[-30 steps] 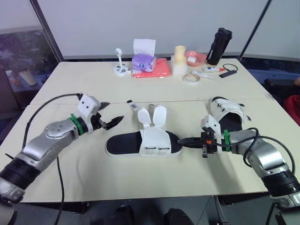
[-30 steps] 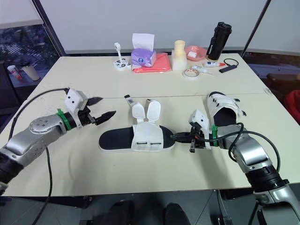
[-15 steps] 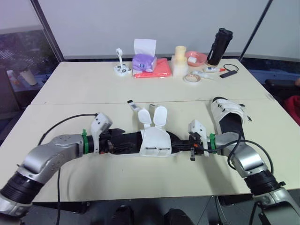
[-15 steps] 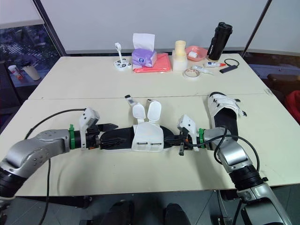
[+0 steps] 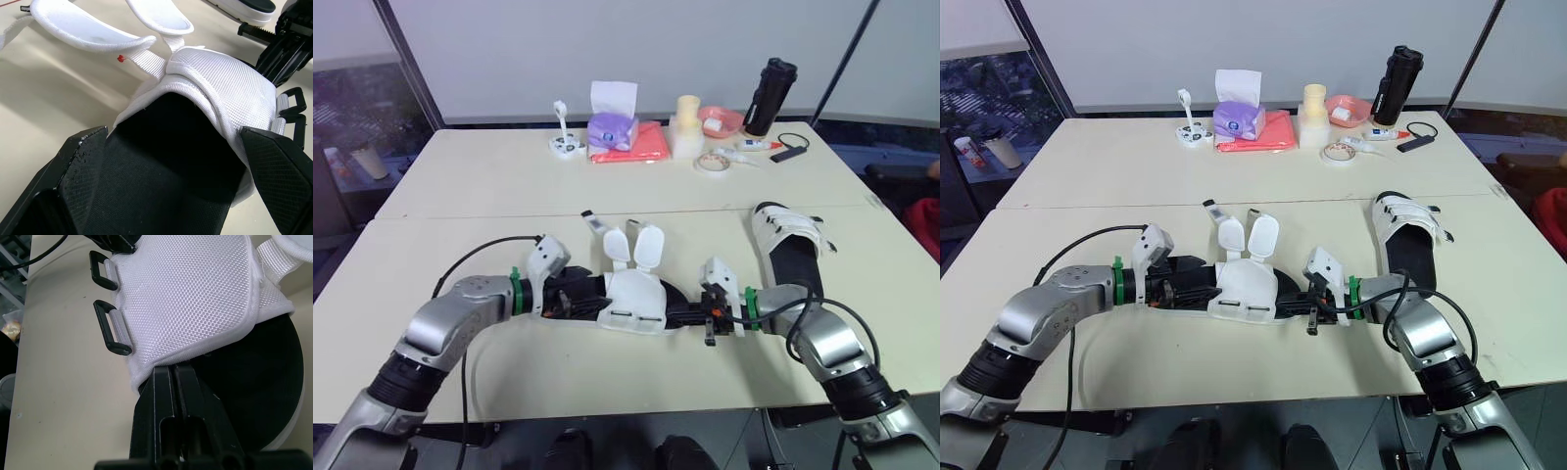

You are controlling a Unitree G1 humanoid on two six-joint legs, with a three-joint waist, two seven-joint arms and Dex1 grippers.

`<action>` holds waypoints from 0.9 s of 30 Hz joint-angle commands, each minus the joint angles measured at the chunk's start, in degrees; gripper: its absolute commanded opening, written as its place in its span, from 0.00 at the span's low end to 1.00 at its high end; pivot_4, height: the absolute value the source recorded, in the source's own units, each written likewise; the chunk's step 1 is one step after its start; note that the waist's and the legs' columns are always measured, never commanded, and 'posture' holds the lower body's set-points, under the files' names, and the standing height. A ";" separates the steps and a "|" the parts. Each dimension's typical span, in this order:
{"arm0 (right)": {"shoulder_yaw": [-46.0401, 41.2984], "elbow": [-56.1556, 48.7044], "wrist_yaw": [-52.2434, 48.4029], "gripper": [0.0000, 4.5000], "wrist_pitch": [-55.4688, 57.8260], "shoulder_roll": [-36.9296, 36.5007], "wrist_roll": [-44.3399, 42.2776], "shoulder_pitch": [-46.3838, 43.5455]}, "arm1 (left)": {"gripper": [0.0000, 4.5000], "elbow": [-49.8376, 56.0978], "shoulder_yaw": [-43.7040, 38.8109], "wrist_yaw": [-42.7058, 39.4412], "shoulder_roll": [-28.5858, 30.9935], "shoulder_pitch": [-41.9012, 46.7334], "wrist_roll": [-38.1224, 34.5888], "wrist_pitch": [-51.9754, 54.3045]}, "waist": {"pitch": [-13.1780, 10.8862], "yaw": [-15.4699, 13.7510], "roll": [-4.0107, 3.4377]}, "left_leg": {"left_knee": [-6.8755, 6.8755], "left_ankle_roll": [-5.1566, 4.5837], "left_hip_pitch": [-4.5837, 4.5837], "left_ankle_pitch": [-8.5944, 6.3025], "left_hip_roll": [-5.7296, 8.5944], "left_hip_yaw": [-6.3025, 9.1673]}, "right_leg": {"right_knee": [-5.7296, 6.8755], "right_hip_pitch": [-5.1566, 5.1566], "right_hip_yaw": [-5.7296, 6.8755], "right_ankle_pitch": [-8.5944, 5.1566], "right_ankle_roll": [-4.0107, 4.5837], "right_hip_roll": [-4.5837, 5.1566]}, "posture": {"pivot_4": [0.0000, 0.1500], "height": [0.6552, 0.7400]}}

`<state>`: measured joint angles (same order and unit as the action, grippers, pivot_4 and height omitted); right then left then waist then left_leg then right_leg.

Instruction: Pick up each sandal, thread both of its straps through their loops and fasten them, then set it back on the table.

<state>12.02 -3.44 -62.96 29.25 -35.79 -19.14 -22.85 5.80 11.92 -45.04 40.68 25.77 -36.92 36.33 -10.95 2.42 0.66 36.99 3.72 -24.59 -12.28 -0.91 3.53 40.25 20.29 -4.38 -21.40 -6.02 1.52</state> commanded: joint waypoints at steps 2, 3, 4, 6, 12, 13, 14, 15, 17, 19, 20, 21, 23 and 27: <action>-0.89 -0.51 0.81 0.02 -1.47 0.48 0.44 -0.76 | 1.00 -3.73 -6.93 -1.22 -1.88 4.91 -4.16 6.05 | -0.01 -0.01 0.01 | 0.00 0.00 0.00 0.00 0.00 0.00 | 0.00 0.00 0.01 0.00 0.00 -0.01 | 1.00 1.00; -0.82 -0.42 0.81 0.02 -1.55 0.47 0.53 -0.76 | 1.00 -4.86 -8.49 -1.37 -2.51 5.85 -6.10 8.60 | -0.01 0.01 0.02 | 0.01 0.00 0.00 0.00 0.00 0.01 | 0.00 0.00 0.01 0.00 0.00 -0.01 | 1.00 1.00; -0.54 -0.11 0.78 0.02 -1.81 0.51 0.82 -0.78 | 1.00 -6.15 -10.00 -1.37 -3.36 6.77 -7.49 10.22 | -0.01 0.02 0.02 | 0.01 0.00 0.00 0.00 0.00 0.01 | 0.00 0.00 0.01 0.00 0.00 0.00 | 1.00 1.00; 0.16 0.83 0.87 0.02 -2.47 0.98 1.41 -0.59 | 1.00 -9.28 -13.22 -0.25 -5.49 8.75 -10.42 14.33 | -0.01 0.02 0.02 | 0.00 -0.01 0.00 0.00 0.01 0.02 | 0.00 0.01 0.01 0.00 0.00 0.01 | 1.00 1.00; 0.64 2.65 1.83 0.02 -3.09 3.23 1.86 -0.73 | 1.00 -18.59 -20.49 3.55 -11.14 13.02 -16.76 26.69 | 0.00 0.25 0.04 | 0.00 -0.01 0.04 0.00 -0.02 0.07 | 0.00 0.00 0.02 0.00 0.00 -0.01 | 1.00 1.00; 0.69 2.95 1.92 0.02 -3.27 3.44 2.04 -0.79 | 1.00 -20.29 -21.21 4.10 -11.77 13.70 -17.13 28.42 | 0.00 0.25 0.04 | -0.01 -0.01 0.06 0.00 -0.02 0.09 | 0.01 0.00 0.01 0.00 0.00 -0.01 | 1.00 1.00; 0.74 3.24 2.00 0.02 -3.51 3.60 2.27 -0.81 | 1.00 -21.76 -21.54 4.55 -12.15 14.34 -17.08 30.06 | 0.00 0.27 0.05 | 0.00 -0.01 0.06 0.00 -0.02 0.10 | 0.01 -0.01 0.02 0.00 0.00 -0.01 | 1.00 1.00; 0.76 3.45 2.06 0.02 -3.68 3.71 2.42 -0.81 | 1.00 -23.44 -22.18 5.12 -12.90 14.98 -16.89 30.64 | 0.00 0.28 0.05 | 0.00 -0.01 0.06 0.00 -0.02 0.11 | 0.01 0.00 0.01 0.00 0.00 -0.02 | 1.00 1.00; 0.68 3.63 2.16 0.02 -3.82 3.90 2.61 -0.77 | 1.00 -26.77 -23.79 6.45 -14.54 16.38 -16.29 30.47 | 0.00 0.22 0.05 | 0.00 0.00 0.07 0.00 -0.02 0.12 | 0.01 -0.01 0.01 0.00 0.00 0.00 | 1.00 1.00; 0.60 3.68 2.36 0.02 -3.88 4.08 2.71 -0.68 | 1.00 -30.64 -25.67 8.14 -16.48 18.21 -15.48 29.10 | 0.01 0.13 0.06 | 0.01 0.00 0.08 0.00 -0.02 0.12 | 0.01 -0.03 0.01 0.00 -0.01 0.01 | 1.00 1.00; 0.57 3.63 2.49 0.02 -3.88 4.19 2.75 -0.56 | 1.00 -33.02 -26.63 9.06 -17.58 19.32 -14.95 28.02 | 0.01 0.16 0.06 | 0.01 0.00 0.09 0.00 -0.01 0.12 | 0.00 -0.04 0.02 0.00 -0.01 0.01 | 1.00 1.00; 0.54 3.51 2.59 0.02 -3.83 4.29 2.78 -0.42 | 1.00 -34.82 -27.41 9.68 -18.39 20.18 -14.57 27.25 | 0.01 0.15 0.07 | 0.01 0.00 0.09 0.00 -0.02 0.11 | 0.00 -0.03 0.02 0.00 -0.01 0.01 | 1.00 1.00; 0.51 3.15 2.84 0.02 -3.71 4.45 2.78 -0.02 | 1.00 -39.17 -29.09 10.96 -20.09 22.30 -13.78 25.05 | 0.02 0.18 0.08 | 0.01 0.00 0.10 0.00 -0.01 0.10 | 0.00 -0.05 0.03 0.01 -0.01 0.02 | 1.00 1.00; 0.46 2.59 3.19 0.02 -3.59 4.49 2.76 0.74 | 1.00 -50.48 -33.20 13.34 -22.80 27.58 -12.32 18.90 | 0.02 0.16 0.09 | 0.01 0.00 0.10 0.00 0.00 0.08 | 0.00 -0.04 0.04 0.01 -0.01 0.01 | 1.00 1.00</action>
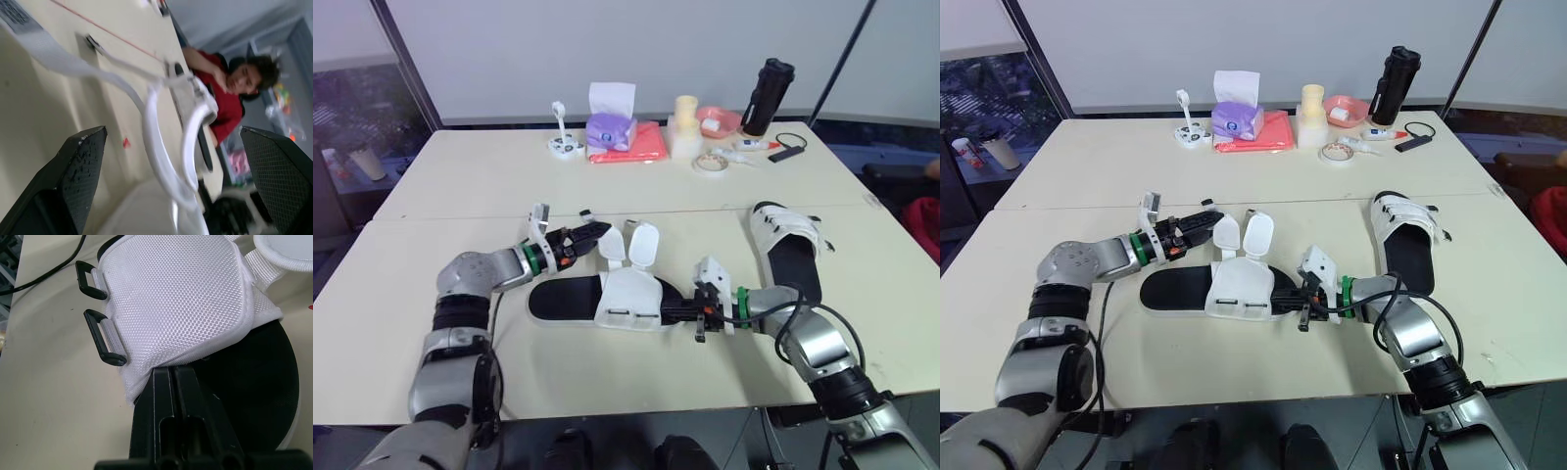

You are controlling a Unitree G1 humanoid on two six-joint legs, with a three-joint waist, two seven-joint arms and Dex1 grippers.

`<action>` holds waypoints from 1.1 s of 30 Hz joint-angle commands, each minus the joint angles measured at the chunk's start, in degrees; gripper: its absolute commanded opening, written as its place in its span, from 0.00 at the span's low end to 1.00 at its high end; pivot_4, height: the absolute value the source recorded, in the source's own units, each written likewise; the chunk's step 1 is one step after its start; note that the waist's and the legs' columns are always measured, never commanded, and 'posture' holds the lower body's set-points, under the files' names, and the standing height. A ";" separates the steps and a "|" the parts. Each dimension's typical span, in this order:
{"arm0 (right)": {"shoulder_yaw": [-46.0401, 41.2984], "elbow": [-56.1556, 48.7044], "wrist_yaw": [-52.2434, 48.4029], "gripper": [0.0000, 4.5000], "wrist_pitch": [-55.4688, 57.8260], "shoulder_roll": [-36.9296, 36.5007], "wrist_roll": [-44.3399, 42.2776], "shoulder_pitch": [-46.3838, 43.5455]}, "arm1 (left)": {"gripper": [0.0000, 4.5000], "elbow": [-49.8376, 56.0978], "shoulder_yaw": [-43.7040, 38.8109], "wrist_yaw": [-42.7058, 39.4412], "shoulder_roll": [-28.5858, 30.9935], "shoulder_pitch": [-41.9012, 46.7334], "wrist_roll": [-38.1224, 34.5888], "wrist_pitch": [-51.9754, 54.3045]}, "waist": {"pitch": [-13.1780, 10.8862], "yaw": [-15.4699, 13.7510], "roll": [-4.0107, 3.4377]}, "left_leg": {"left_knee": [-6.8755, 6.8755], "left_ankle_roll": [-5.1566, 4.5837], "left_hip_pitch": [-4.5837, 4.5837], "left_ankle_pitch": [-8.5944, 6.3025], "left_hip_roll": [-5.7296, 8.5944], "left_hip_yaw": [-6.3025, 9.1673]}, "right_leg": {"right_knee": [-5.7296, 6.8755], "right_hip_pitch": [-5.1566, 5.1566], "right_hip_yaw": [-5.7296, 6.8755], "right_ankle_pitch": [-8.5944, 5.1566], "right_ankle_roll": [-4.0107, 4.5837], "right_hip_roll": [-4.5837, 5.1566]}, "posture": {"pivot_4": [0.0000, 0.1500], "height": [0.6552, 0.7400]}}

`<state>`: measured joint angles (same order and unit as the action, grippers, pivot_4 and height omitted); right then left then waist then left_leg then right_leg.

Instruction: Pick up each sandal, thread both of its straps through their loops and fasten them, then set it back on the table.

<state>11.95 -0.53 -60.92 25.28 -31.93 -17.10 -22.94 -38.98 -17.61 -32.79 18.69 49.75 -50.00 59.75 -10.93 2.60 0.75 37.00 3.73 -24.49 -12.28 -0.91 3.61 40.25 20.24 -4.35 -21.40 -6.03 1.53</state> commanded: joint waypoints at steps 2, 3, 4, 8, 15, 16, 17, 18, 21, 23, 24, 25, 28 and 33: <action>0.56 -0.54 1.37 0.02 0.47 0.68 0.76 1.03 | 1.00 -11.47 -5.48 1.64 -1.31 6.05 1.67 -7.86 | 0.00 0.03 0.01 | 0.00 0.00 0.00 0.00 0.01 -0.03 | 0.00 0.00 0.00 0.00 0.00 0.00 | 1.00 1.00; 0.58 -0.71 1.51 0.02 0.54 0.71 0.77 1.14 | 1.00 -14.22 -6.23 2.05 -1.51 7.18 2.39 -10.27 | 0.00 0.03 0.01 | -0.01 0.00 0.00 0.00 0.01 -0.04 | 0.00 0.00 -0.01 0.00 0.00 0.01 | 1.00 1.00; 0.57 -0.88 1.67 0.01 0.55 0.70 0.80 1.38 | 0.94 -17.23 -6.75 2.46 -1.70 8.40 3.32 -12.78 | 0.00 0.01 0.01 | -0.01 0.00 0.00 0.00 0.02 -0.05 | 0.00 0.00 0.00 0.00 0.00 0.01 | 1.00 1.00; 0.43 -1.36 2.32 0.00 0.60 0.70 0.83 2.02 | 0.58 -24.02 -6.74 1.21 -2.09 11.63 6.88 -17.42 | 0.00 0.00 0.01 | -0.02 0.00 0.00 0.00 0.03 -0.08 | -0.01 0.01 0.00 0.00 0.00 0.00 | 1.00 1.00; -0.07 -2.45 3.57 0.00 0.69 0.65 0.67 3.33 | 0.01 -25.58 -7.67 -3.18 0.32 13.59 8.95 -16.51 | -0.01 0.04 0.02 | -0.04 0.00 -0.01 0.00 0.04 -0.09 | -0.01 0.02 0.00 0.00 0.00 0.00 | 1.00 1.00; -0.04 -2.46 3.65 0.00 0.55 0.64 0.71 3.52 | 0.01 -25.04 -7.84 -4.13 0.86 13.43 8.90 -16.03 | -0.01 0.05 0.02 | -0.06 0.00 -0.01 0.00 0.04 -0.09 | -0.01 0.03 0.00 0.00 0.00 0.00 | 1.00 1.00; 0.05 -2.21 3.76 0.00 0.37 0.73 0.81 3.54 | 0.08 -23.79 -7.96 -5.41 1.57 13.00 8.65 -15.24 | -0.01 0.03 0.02 | -0.08 0.00 -0.01 0.00 0.04 -0.09 | -0.01 0.04 0.00 0.00 0.00 -0.01 | 1.00 1.00; 0.11 -1.99 3.85 0.00 0.19 0.80 0.89 3.55 | 0.13 -22.35 -8.20 -6.79 2.17 12.48 8.10 -14.07 | -0.02 0.02 0.03 | -0.09 0.01 -0.01 0.00 0.04 -0.09 | -0.01 0.04 0.00 0.00 0.00 -0.01 | 1.00 1.00; 0.11 -1.44 3.99 0.00 -0.13 0.94 0.93 3.38 | 0.40 -16.69 -8.58 -9.95 3.13 10.25 6.20 -8.94 | -0.02 0.00 0.03 | -0.09 0.01 -0.01 0.00 0.03 -0.09 | -0.02 0.03 0.00 0.00 0.00 0.00 | 1.00 1.00; 0.06 -1.03 3.95 0.00 -0.29 0.98 0.94 3.20 | 0.65 -11.22 -8.71 -10.77 3.42 7.69 4.33 -3.42 | -0.02 0.00 0.03 | -0.09 0.01 0.00 0.00 0.02 -0.08 | -0.04 0.00 0.01 0.00 0.00 0.00 | 1.00 1.00; 0.08 -0.86 3.88 0.00 -0.33 0.98 0.96 3.08 | 0.75 -8.68 -8.67 -10.48 3.46 6.35 3.51 -0.55 | -0.01 0.03 0.03 | -0.09 0.01 0.01 0.00 0.01 -0.07 | -0.04 -0.01 0.00 0.00 0.00 0.00 | 1.00 1.00; 0.09 -0.84 3.79 0.00 -0.38 0.91 0.95 3.11 | 0.87 -6.38 -8.47 -9.82 3.32 5.03 2.99 1.79 | -0.01 0.02 0.03 | -0.11 0.01 0.02 0.00 0.01 -0.05 | -0.04 -0.01 -0.01 0.00 0.00 0.01 | 1.00 1.00; 0.11 -0.59 3.62 0.00 -0.45 0.84 0.94 2.91 | 0.99 -2.90 -8.41 -6.83 2.93 2.34 2.54 6.83 | -0.02 0.00 0.03 | -0.10 0.01 0.03 0.00 -0.01 0.01 | -0.04 -0.02 -0.01 0.00 0.00 0.00 | 1.00 1.00; 0.14 -0.10 3.33 0.00 -0.52 0.76 1.01 2.49 | 0.99 -3.74 -8.97 -4.04 1.85 2.02 2.90 11.18 | -0.01 -0.06 0.04 | -0.08 0.01 0.03 0.00 0.00 0.05 | -0.04 -0.03 0.00 0.00 0.00 0.01 | 1.00 1.00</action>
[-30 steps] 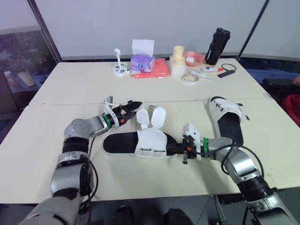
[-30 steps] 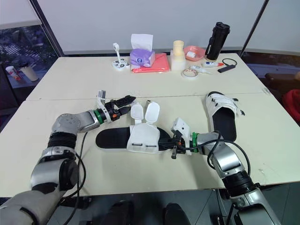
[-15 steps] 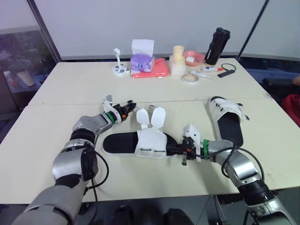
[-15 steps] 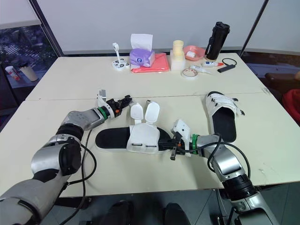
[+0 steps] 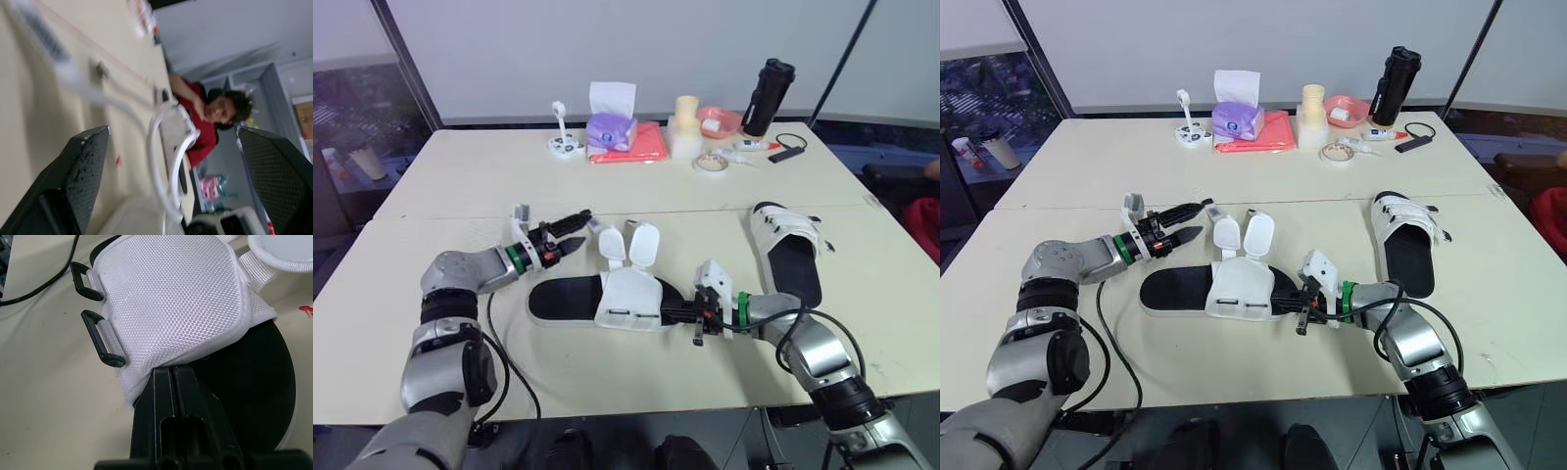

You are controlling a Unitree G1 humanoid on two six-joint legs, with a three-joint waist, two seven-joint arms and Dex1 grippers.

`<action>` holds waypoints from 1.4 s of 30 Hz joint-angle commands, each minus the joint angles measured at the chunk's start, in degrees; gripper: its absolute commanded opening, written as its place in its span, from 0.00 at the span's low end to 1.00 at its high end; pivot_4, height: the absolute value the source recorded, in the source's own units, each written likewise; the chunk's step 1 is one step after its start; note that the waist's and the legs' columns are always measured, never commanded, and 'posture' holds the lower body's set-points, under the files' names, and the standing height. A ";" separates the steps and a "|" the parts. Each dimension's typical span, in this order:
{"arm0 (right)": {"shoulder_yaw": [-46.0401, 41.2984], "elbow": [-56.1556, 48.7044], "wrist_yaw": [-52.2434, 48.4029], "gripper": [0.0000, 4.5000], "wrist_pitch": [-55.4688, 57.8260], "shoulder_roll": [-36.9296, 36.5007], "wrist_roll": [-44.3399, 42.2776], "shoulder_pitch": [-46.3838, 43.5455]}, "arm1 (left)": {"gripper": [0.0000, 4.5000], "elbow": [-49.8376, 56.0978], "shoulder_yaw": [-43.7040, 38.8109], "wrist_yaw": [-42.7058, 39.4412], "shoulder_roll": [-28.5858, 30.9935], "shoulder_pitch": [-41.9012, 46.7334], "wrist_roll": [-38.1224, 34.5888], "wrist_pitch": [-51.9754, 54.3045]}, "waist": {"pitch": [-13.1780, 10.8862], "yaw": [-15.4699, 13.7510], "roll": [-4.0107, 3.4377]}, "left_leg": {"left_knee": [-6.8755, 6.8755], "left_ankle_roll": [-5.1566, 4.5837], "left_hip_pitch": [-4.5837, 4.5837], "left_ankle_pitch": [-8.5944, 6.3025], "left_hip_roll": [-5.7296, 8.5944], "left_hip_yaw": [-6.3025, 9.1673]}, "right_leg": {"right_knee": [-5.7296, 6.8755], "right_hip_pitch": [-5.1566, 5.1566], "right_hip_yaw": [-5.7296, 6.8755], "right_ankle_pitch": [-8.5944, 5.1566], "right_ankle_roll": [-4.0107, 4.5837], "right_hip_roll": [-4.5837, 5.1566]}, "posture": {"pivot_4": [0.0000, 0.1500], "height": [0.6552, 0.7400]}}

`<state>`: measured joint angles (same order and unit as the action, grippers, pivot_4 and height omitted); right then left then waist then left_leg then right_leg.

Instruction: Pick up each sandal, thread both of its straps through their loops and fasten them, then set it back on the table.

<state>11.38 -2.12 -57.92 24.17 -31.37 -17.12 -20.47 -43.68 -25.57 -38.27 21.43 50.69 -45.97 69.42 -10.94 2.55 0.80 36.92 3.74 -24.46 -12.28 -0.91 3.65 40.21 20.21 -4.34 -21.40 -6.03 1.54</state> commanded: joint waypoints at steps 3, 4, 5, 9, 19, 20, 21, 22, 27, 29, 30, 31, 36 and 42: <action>0.78 1.57 0.26 0.00 0.63 0.19 1.10 0.00 | 0.99 -0.69 -1.30 2.25 -2.29 2.05 -0.59 0.56 | 0.00 0.02 0.00 | 0.00 0.00 0.01 0.00 0.00 0.00 | 0.00 -0.01 0.00 0.00 0.00 0.01 | 1.00 1.00; 0.80 1.52 0.27 0.00 0.69 0.18 1.11 0.04 | 0.99 -1.67 -1.25 2.40 -2.83 2.59 -0.31 -0.07 | 0.00 0.01 0.00 | 0.00 0.00 0.01 0.00 0.00 -0.01 | 0.00 0.00 0.00 0.00 0.00 0.01 | 1.00 1.00; 0.80 1.54 0.26 0.00 0.73 0.16 1.12 0.02 | 0.99 -2.80 -1.13 2.52 -3.36 3.18 0.10 -1.01 | 0.00 0.00 0.00 | 0.00 0.00 0.01 0.00 0.00 -0.02 | 0.00 0.00 0.00 0.00 0.00 0.01 | 1.00 1.00; 0.70 1.59 0.39 0.00 0.81 0.13 1.15 0.05 | 0.99 -10.00 -1.45 4.10 -5.18 6.15 2.72 -9.05 | 0.00 0.01 0.01 | 0.00 0.00 0.01 0.00 0.01 -0.07 | -0.02 0.00 0.00 0.00 0.00 0.01 | 1.00 1.00; 0.62 0.87 1.17 0.00 1.12 0.44 1.14 0.54 | 0.88 -27.34 -6.21 10.11 -7.36 14.82 6.23 -31.83 | -0.03 0.04 0.06 | -0.02 0.01 0.00 0.00 0.03 -0.14 | -0.04 0.01 0.00 0.00 -0.01 0.01 | 1.00 1.00; 0.61 0.84 1.24 0.00 1.10 0.45 1.17 0.58 | 0.81 -27.98 -6.26 10.02 -7.47 15.23 6.60 -32.65 | -0.03 0.05 0.06 | -0.03 0.01 0.00 0.00 0.03 -0.14 | -0.04 0.01 0.01 0.00 -0.01 0.01 | 1.00 1.00; 0.63 0.76 1.31 0.00 1.11 0.48 1.20 0.62 | 0.70 -28.44 -6.26 9.90 -7.56 15.52 6.97 -33.29 | -0.03 0.05 0.06 | -0.03 0.01 0.00 0.00 0.04 -0.14 | -0.04 0.01 0.00 0.00 -0.01 0.01 | 1.00 1.00; 0.63 0.70 1.37 0.00 1.09 0.49 1.24 0.65 | 0.59 -28.85 -6.25 9.79 -7.69 15.79 7.37 -33.88 | -0.03 0.04 0.06 | -0.03 0.01 0.00 0.00 0.04 -0.14 | -0.04 0.01 0.00 0.00 -0.01 0.00 | 1.00 1.00; 0.58 0.69 1.64 0.00 0.88 0.52 1.34 0.76 | 0.01 -30.00 -6.40 9.30 -7.97 16.47 8.78 -34.97 | -0.03 0.04 0.06 | -0.03 0.01 0.00 0.00 0.04 -0.14 | -0.04 0.01 0.01 0.00 -0.01 0.00 | 1.00 1.00; 0.54 0.76 1.69 0.00 0.77 0.50 1.37 0.79 | 0.01 -30.16 -6.39 9.16 -7.86 16.60 9.27 -35.22 | -0.03 0.05 0.06 | -0.04 0.01 0.00 0.00 0.04 -0.14 | -0.04 0.01 0.01 0.00 -0.01 -0.01 | 1.00 1.00; 0.52 0.79 1.71 0.00 0.73 0.50 1.38 0.80 | 0.01 -30.17 -6.23 8.91 -7.73 16.68 9.67 -35.46 | -0.03 0.05 0.06 | -0.04 0.01 0.00 0.00 0.04 -0.14 | -0.04 0.01 0.01 0.00 -0.01 -0.01 | 1.00 1.00; 0.57 0.89 1.77 0.00 0.69 0.57 1.43 0.72 | 0.01 -30.13 -5.99 8.61 -7.50 16.80 10.18 -35.74 | -0.03 0.05 0.06 | -0.04 0.01 0.00 0.00 0.04 -0.14 | -0.04 0.01 0.01 0.00 -0.01 -0.01 | 1.00 1.00; 0.55 2.05 2.07 0.00 -0.17 0.84 1.94 0.29 | 0.01 -27.62 0.20 0.26 -5.57 18.27 16.66 -38.64 | -0.03 0.11 0.07 | -0.05 0.01 0.00 0.00 0.06 -0.14 | -0.04 0.02 0.01 0.00 -0.01 -0.03 | 1.00 1.00; 0.54 4.15 2.40 0.00 -2.05 0.94 2.85 -0.33 | 0.01 -19.32 15.84 -13.22 -3.92 18.09 31.22 -59.56 | -0.04 -0.02 0.06 | -0.07 0.05 0.00 0.02 0.07 -0.14 | -0.07 0.00 0.01 0.00 -0.01 -0.04 | 1.00 1.00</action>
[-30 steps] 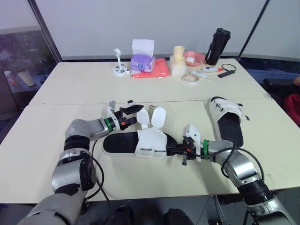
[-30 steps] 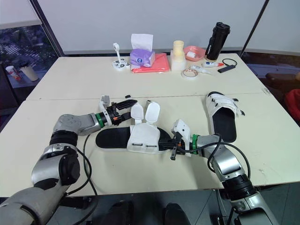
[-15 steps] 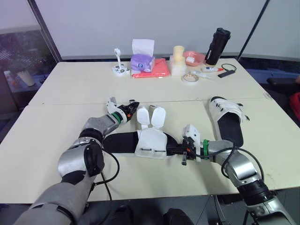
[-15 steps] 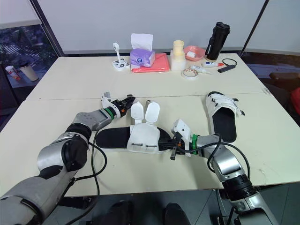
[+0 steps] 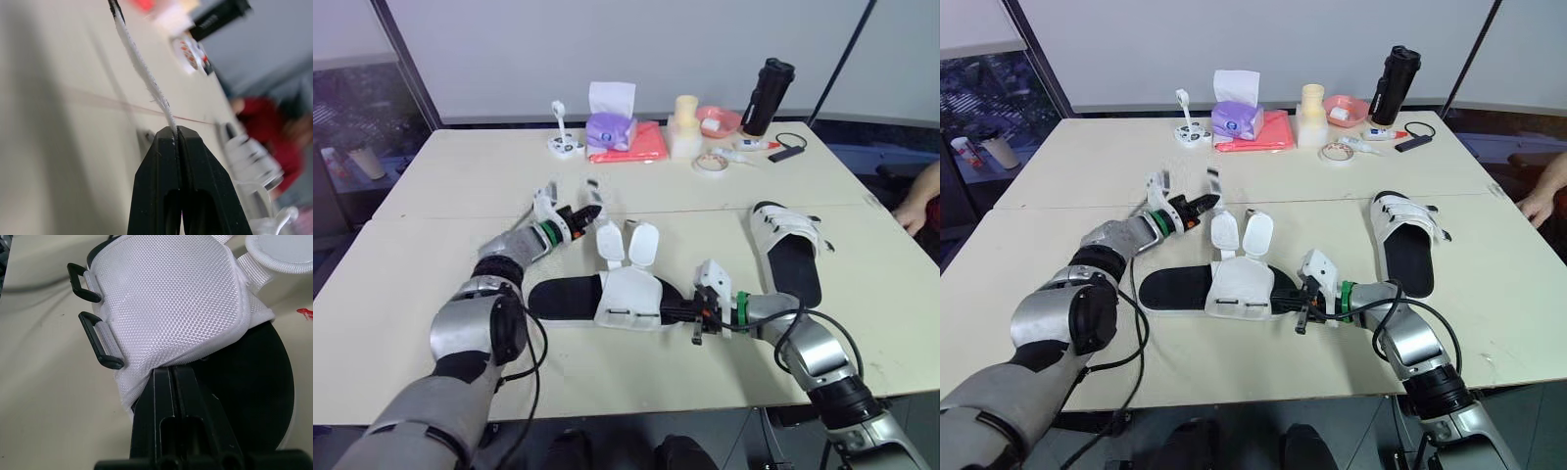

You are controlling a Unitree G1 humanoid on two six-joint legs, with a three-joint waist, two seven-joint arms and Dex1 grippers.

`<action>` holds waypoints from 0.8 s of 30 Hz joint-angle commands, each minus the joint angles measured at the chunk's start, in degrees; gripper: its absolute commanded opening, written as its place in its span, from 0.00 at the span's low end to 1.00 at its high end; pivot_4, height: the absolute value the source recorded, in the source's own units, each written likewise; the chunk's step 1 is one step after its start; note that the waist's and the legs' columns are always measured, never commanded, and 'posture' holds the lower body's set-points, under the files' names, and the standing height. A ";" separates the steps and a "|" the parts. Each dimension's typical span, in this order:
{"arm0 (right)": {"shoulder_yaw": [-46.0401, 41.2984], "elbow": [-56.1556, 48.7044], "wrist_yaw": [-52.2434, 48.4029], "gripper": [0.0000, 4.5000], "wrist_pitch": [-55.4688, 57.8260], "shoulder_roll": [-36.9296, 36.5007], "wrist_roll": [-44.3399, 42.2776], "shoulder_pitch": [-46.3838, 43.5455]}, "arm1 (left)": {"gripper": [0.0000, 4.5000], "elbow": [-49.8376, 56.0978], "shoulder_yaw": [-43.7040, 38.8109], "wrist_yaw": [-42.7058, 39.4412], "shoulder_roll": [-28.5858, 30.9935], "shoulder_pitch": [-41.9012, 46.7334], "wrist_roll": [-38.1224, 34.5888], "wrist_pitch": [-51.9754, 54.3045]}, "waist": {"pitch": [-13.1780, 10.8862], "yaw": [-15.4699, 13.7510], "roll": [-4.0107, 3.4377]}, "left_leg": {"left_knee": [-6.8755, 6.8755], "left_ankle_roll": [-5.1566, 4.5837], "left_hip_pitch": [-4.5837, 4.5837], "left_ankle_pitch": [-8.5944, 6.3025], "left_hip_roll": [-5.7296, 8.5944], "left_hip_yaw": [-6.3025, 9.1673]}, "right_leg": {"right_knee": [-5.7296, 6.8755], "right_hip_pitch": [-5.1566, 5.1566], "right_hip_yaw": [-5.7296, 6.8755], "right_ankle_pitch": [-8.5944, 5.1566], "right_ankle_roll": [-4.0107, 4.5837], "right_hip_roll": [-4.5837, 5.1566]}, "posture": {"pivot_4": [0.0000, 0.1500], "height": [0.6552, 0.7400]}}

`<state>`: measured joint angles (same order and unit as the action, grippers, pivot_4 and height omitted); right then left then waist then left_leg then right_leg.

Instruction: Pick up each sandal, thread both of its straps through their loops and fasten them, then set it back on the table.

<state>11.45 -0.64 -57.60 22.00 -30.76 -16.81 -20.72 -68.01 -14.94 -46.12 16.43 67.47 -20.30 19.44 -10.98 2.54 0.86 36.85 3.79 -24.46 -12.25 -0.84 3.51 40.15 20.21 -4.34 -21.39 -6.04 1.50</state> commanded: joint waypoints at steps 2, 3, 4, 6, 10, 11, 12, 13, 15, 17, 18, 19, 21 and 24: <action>0.35 3.46 2.07 0.00 -0.44 0.38 2.75 -0.30 | 0.01 8.94 10.87 -8.37 2.42 -0.46 11.14 -19.49 | 0.00 0.01 0.00 | 0.00 0.00 0.00 0.00 0.00 0.00 | -0.01 -0.01 0.00 0.00 0.00 0.00 | 1.00 1.00; 0.26 3.88 2.02 0.00 -0.74 0.37 2.84 -0.39 | 0.01 11.22 13.94 -9.43 3.47 -1.67 14.44 -25.83 | 0.00 0.08 0.00 | -0.01 0.00 0.00 0.00 0.00 -0.01 | -0.02 -0.01 -0.01 0.00 0.00 0.00 | 1.00 1.00; 0.21 4.27 1.96 0.00 -1.00 0.36 2.90 -0.49 | 0.01 12.47 15.88 -9.95 4.15 -2.43 16.53 -30.18 | 0.00 0.07 -0.01 | -0.04 0.00 0.01 0.00 0.00 -0.02 | -0.03 0.00 -0.03 0.00 0.00 0.00 | 1.00 1.00; 0.15 5.19 1.79 0.00 -1.68 0.20 3.05 -0.61 | 0.01 15.90 20.97 -11.13 6.96 -5.01 22.23 -43.97 | 0.00 0.09 -0.01 | -0.07 0.00 0.02 0.00 -0.01 -0.03 | -0.04 0.01 -0.05 0.00 0.00 0.00 | 1.00 1.00; 0.24 6.96 1.60 0.00 -2.92 0.09 3.22 -0.99 | 0.01 18.20 28.44 -8.07 12.74 -8.90 32.65 -69.09 | 0.00 -0.10 -0.01 | -0.09 0.00 0.04 0.00 -0.01 -0.04 | -0.06 0.00 -0.08 0.00 0.00 0.03 | 1.00 1.00; 0.29 7.27 1.60 0.00 -3.17 0.12 3.23 -1.08 | 0.01 17.90 29.46 -4.70 14.08 -9.21 35.93 -74.82 | 0.00 -0.15 -0.01 | -0.09 0.00 0.04 0.00 -0.01 -0.04 | -0.06 -0.03 -0.08 0.00 0.00 0.04 | 1.00 1.00; 0.36 7.59 1.61 0.00 -3.36 0.17 3.25 -1.21 | 0.01 17.16 30.14 -2.13 15.03 -9.26 38.22 -79.73 | 0.00 -0.16 0.00 | -0.08 0.00 0.05 0.00 -0.01 -0.03 | -0.06 -0.03 -0.07 0.00 0.00 0.04 | 1.00 1.00; 0.41 7.84 1.61 0.00 -3.51 0.21 3.25 -1.32 | 0.01 16.30 30.70 0.15 15.65 -9.08 40.03 -83.15 | 0.00 -0.18 0.00 | -0.08 -0.01 0.04 0.00 -0.01 -0.02 | -0.06 -0.03 -0.07 0.00 0.00 0.04 | 1.00 1.00; 0.60 8.39 1.71 0.00 -3.91 0.41 3.37 -1.44 | 0.01 15.85 31.00 8.47 17.65 -8.99 47.58 -90.80 | 0.00 -0.19 0.01 | -0.08 -0.01 0.04 0.00 -0.01 -0.01 | -0.06 -0.03 -0.06 0.00 0.00 0.04 | 1.00 1.00; 0.84 9.01 1.87 0.00 -4.39 0.74 3.49 -1.54 | 0.01 15.37 31.56 17.43 19.43 -9.01 55.52 -95.00 | 0.00 -0.12 0.01 | -0.08 -0.02 0.04 -0.01 0.01 -0.01 | -0.06 -0.04 -0.06 0.00 0.00 0.05 | 1.00 1.00; 0.93 9.16 1.92 0.00 -4.51 0.85 3.50 -1.59 | 0.01 14.76 31.88 20.80 19.82 -8.87 57.83 -95.78 | 0.00 -0.11 0.01 | -0.08 -0.03 0.04 -0.01 0.00 -0.01 | -0.06 -0.03 -0.06 0.00 0.00 0.04 | 1.00 1.00; 1.01 9.30 1.95 0.00 -4.64 0.96 3.51 -1.66 | 0.01 14.67 32.03 24.73 20.31 -8.81 60.55 -96.77 | 0.00 -0.09 0.01 | -0.08 -0.03 0.04 -0.01 0.00 -0.01 | -0.06 -0.03 -0.06 0.00 0.00 0.04 | 1.00 1.00; 1.08 9.46 1.91 0.00 -4.79 1.03 3.50 -1.75 | 0.01 15.44 32.90 32.78 21.57 -8.54 66.87 -98.32 | 0.00 -0.10 0.01 | -0.08 -0.03 0.04 -0.01 0.00 0.00 | -0.05 -0.03 -0.04 0.01 -0.01 0.03 | 1.00 1.00; 1.11 9.86 1.78 0.00 -5.05 1.02 3.54 -1.86 | 0.01 19.18 36.06 48.22 24.64 -8.19 79.43 -98.49 | 0.00 -0.04 0.01 | -0.08 -0.03 0.04 -0.01 0.00 -0.01 | -0.05 -0.03 -0.04 0.01 -0.01 0.03 | 1.00 1.00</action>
<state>11.99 5.97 -57.61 15.86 -29.79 -16.37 -23.02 -51.76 20.14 -5.57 39.40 57.36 53.53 -78.47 -10.98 2.50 0.87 36.77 3.76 -24.43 -12.27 -0.84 3.51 40.10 20.19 -4.37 -21.39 -6.05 1.53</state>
